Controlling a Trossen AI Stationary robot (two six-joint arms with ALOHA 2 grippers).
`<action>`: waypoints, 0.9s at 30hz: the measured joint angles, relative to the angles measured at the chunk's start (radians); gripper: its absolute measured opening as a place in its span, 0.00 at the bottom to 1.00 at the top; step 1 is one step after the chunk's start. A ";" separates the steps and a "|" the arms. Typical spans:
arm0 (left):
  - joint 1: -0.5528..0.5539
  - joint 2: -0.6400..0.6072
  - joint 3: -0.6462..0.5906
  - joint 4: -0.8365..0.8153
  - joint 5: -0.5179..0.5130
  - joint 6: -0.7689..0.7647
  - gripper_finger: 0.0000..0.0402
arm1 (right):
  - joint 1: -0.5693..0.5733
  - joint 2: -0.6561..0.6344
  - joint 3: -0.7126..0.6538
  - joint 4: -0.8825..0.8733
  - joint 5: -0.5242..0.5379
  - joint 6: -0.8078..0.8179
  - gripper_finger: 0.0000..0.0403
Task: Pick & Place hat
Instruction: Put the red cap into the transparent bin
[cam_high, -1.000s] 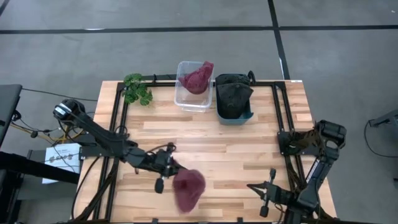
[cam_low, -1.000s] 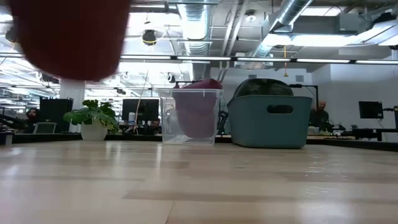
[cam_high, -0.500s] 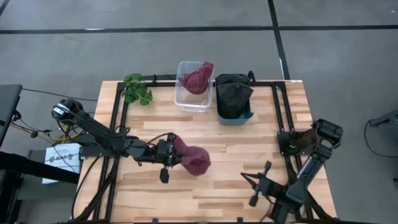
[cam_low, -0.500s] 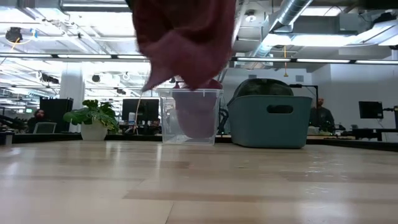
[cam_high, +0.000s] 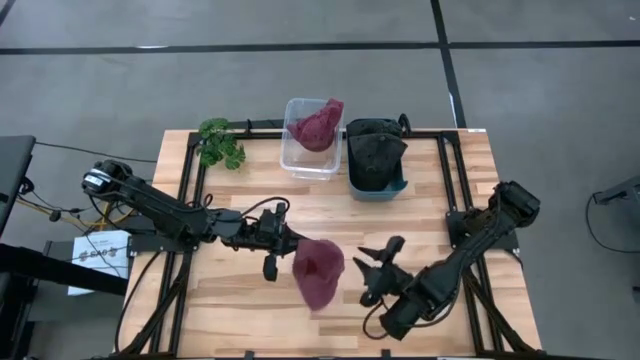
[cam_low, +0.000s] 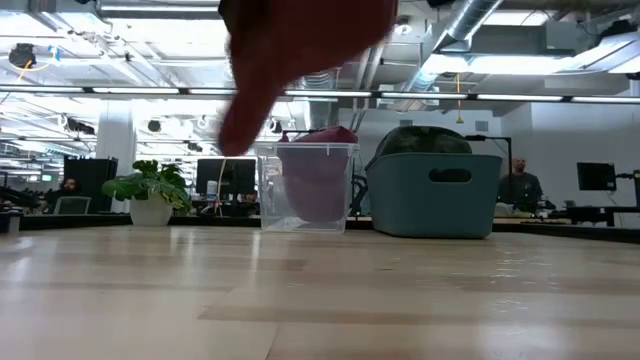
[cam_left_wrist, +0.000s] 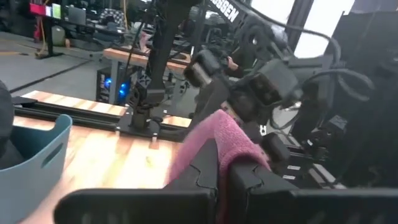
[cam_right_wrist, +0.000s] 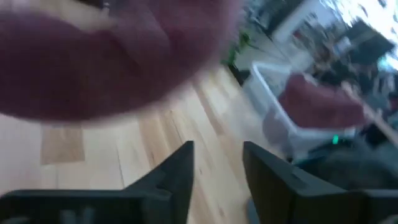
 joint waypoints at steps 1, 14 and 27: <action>0.001 0.000 0.000 0.000 0.006 -0.004 0.01 | 0.005 0.000 0.017 -0.001 -0.011 -0.063 0.36; -0.001 -0.001 0.000 -0.001 0.067 -0.041 0.01 | 0.010 0.000 0.093 0.013 -0.120 -0.989 0.49; 0.000 -0.002 0.000 -0.005 0.063 -0.037 0.01 | 0.034 0.000 0.093 0.247 -0.096 -1.443 0.40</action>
